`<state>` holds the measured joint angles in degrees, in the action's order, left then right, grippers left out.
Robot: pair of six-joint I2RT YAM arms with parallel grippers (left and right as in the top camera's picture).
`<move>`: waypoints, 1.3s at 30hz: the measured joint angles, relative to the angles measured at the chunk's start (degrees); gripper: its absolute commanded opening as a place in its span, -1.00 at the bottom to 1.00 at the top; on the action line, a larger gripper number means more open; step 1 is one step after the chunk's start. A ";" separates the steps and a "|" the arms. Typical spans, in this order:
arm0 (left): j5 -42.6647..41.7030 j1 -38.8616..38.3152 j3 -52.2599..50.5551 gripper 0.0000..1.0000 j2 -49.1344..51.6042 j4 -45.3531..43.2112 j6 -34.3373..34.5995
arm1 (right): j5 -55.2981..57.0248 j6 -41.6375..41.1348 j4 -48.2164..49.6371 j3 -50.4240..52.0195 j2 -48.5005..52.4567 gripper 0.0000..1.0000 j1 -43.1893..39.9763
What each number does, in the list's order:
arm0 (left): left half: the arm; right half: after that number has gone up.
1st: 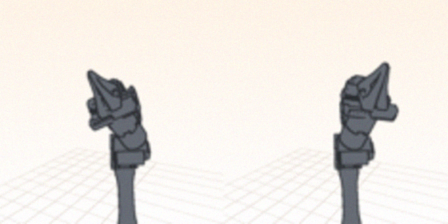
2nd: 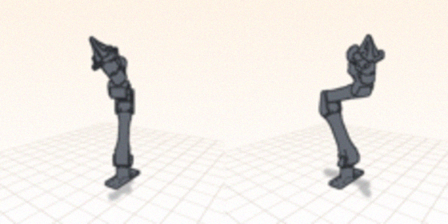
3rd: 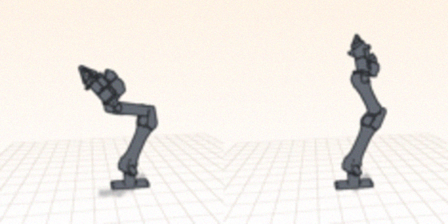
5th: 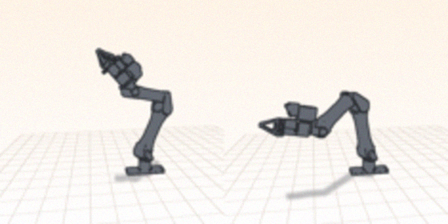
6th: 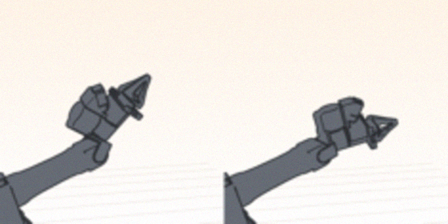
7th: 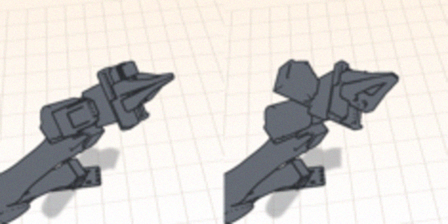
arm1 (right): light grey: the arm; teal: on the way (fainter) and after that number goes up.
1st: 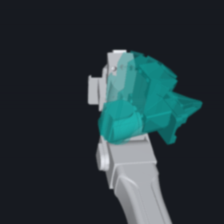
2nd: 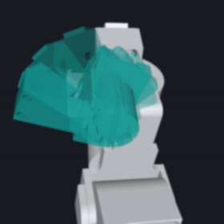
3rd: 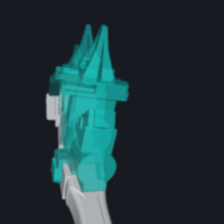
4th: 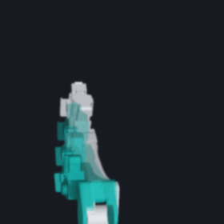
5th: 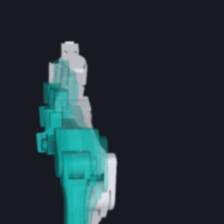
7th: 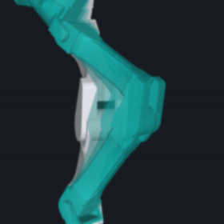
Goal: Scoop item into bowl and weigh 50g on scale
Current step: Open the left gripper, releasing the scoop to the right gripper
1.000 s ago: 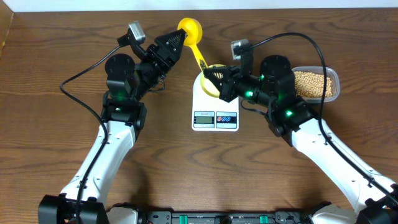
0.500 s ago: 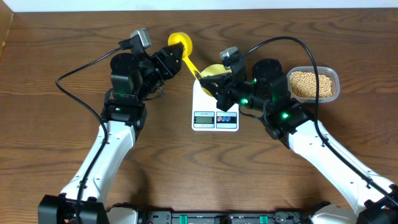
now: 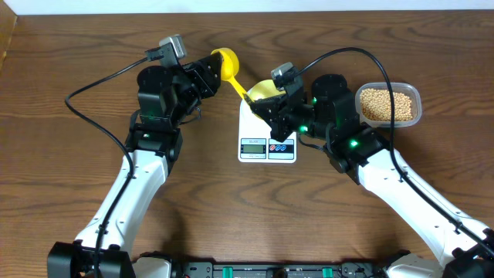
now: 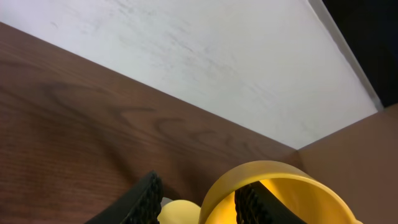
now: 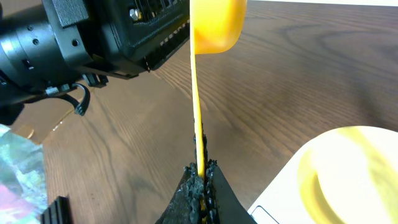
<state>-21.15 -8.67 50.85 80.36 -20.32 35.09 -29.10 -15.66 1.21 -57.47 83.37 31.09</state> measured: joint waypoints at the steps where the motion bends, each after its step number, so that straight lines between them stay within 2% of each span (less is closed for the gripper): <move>1: 0.11 -0.02 0.00 -0.19 0.00 0.11 -0.52 | 0.07 0.31 -0.07 0.00 0.00 -0.97 0.00; 12: 0.04 -0.07 0.00 -0.21 0.00 0.92 -4.09 | -0.48 2.36 -1.84 0.00 -0.94 -0.97 0.00; 17: -0.22 -0.17 0.00 -0.53 0.00 1.05 -5.38 | -0.81 2.75 -1.99 0.00 -1.16 -0.97 0.00; 19: -0.59 -0.24 0.00 -0.61 0.00 1.11 -5.53 | -0.85 2.75 -2.01 0.00 -1.16 -0.97 0.00; 22: -0.92 -0.35 0.00 -0.63 0.00 1.14 -5.51 | -0.90 2.78 -2.10 0.00 -1.16 -0.97 0.00; 25: -1.33 -0.35 0.00 -0.85 0.00 1.11 -5.75 | -0.87 2.82 -2.10 0.00 -1.16 -0.97 0.00; 34: -1.49 0.00 0.00 -0.86 0.00 1.22 -6.67 | -0.48 1.66 -0.09 0.00 -1.44 -0.96 -0.15; 35: -1.60 0.00 0.00 -0.85 0.00 1.22 -6.62 | -0.50 1.38 0.13 0.00 -1.44 -0.94 -0.15; 36: -1.66 0.04 0.00 -0.86 0.00 1.22 -6.45 | -0.55 1.11 0.33 0.00 -1.44 -0.70 -0.15; 39: -1.66 0.09 0.00 -0.86 0.00 1.20 -3.74 | -1.07 -0.55 1.44 0.00 -1.49 -0.44 -0.15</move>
<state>-22.81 -8.58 50.85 80.36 -19.11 31.35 -30.17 -16.21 2.66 -57.47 81.89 30.94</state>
